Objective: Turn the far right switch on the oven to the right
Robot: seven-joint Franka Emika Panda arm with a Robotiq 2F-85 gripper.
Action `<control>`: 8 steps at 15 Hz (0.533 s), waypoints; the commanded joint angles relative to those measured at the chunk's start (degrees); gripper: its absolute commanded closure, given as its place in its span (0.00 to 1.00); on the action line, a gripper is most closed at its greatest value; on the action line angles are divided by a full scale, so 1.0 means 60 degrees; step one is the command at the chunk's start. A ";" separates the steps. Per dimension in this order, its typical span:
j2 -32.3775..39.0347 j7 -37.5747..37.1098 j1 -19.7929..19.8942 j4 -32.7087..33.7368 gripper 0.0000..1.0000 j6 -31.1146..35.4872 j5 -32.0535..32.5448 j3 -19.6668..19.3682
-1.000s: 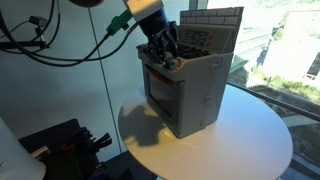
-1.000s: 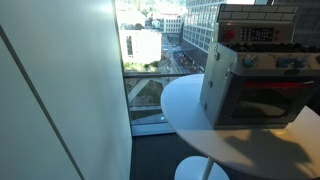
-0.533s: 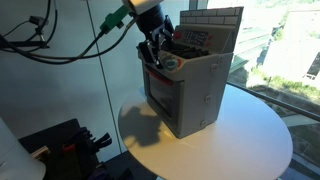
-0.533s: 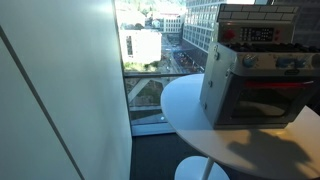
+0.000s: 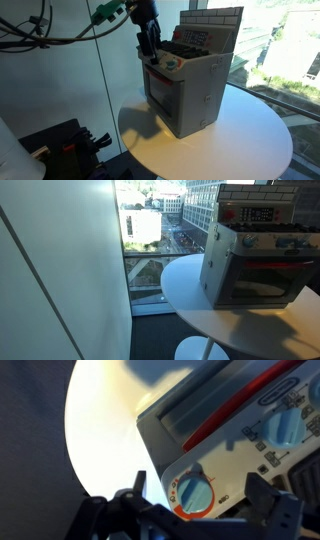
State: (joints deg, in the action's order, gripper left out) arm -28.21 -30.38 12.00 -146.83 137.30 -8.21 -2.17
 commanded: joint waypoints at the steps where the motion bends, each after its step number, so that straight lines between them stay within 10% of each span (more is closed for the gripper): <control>1: -0.0030 0.1129 -0.0196 0.0639 0.00 -0.1452 0.0419 0.0047; 8: -0.0136 0.3313 -0.0634 0.1865 0.00 -0.4450 0.1298 -0.0004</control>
State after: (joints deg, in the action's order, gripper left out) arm -28.60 -15.05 9.26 -139.08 117.31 -2.78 -1.71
